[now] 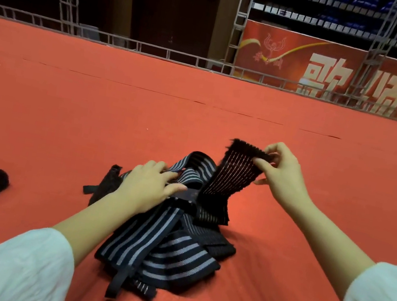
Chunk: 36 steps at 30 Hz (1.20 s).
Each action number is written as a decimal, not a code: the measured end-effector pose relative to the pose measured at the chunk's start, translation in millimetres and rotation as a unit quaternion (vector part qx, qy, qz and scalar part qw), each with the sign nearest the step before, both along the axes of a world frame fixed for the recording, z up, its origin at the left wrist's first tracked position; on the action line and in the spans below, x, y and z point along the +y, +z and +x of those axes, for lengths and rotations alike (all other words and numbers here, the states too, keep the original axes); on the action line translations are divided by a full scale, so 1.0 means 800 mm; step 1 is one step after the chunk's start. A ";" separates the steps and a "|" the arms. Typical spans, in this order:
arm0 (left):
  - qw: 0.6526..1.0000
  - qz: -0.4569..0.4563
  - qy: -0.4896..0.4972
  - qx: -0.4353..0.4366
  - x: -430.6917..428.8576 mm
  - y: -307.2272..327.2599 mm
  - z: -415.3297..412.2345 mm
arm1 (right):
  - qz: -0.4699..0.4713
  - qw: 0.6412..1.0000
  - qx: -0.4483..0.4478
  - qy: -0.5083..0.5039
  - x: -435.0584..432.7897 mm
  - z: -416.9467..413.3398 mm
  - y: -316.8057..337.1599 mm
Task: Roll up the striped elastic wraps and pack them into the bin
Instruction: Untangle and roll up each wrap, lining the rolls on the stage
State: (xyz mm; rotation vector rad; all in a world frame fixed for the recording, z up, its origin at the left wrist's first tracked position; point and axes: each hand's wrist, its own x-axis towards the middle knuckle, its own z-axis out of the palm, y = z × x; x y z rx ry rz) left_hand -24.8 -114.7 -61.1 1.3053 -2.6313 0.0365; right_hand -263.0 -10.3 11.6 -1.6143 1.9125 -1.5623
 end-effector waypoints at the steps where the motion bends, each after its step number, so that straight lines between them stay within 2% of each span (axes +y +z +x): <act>1: 0.999 0.001 -0.038 -0.001 0.007 0.003 -0.007 | 0.009 1.000 0.001 0.010 -0.001 0.003 -0.003; 4: 0.993 0.018 -0.112 -0.030 0.015 -0.005 -0.027 | 0.051 0.996 0.058 0.041 -0.005 0.019 -0.019; 7: 0.993 0.060 -0.099 -0.028 0.012 -0.021 -0.034 | 0.141 0.971 0.178 0.077 -0.009 0.030 -0.041; 11: 0.994 0.053 -0.090 -0.029 0.008 -0.035 -0.034 | 0.260 0.938 0.196 0.118 -0.009 0.044 -0.085; 17: 0.994 0.047 -0.097 -0.015 0.004 -0.045 -0.027 | 0.285 0.920 0.263 0.057 -0.038 0.065 -0.140; 27: 0.993 0.043 -0.104 -0.025 0.003 -0.065 -0.020 | 0.210 0.925 0.309 0.067 -0.044 0.039 -0.126; 30: 0.993 0.038 -0.100 -0.049 0.003 -0.069 -0.013 | 0.198 0.939 0.281 0.025 -0.028 0.004 -0.125; 33: 0.993 0.049 -0.092 -0.055 0.006 -0.064 -0.013 | 0.177 0.967 0.184 -0.021 -0.008 -0.025 -0.116; 36: 0.993 0.076 -0.089 0.017 0.017 -0.045 -0.028 | 0.146 0.984 0.099 0.001 0.003 -0.021 -0.106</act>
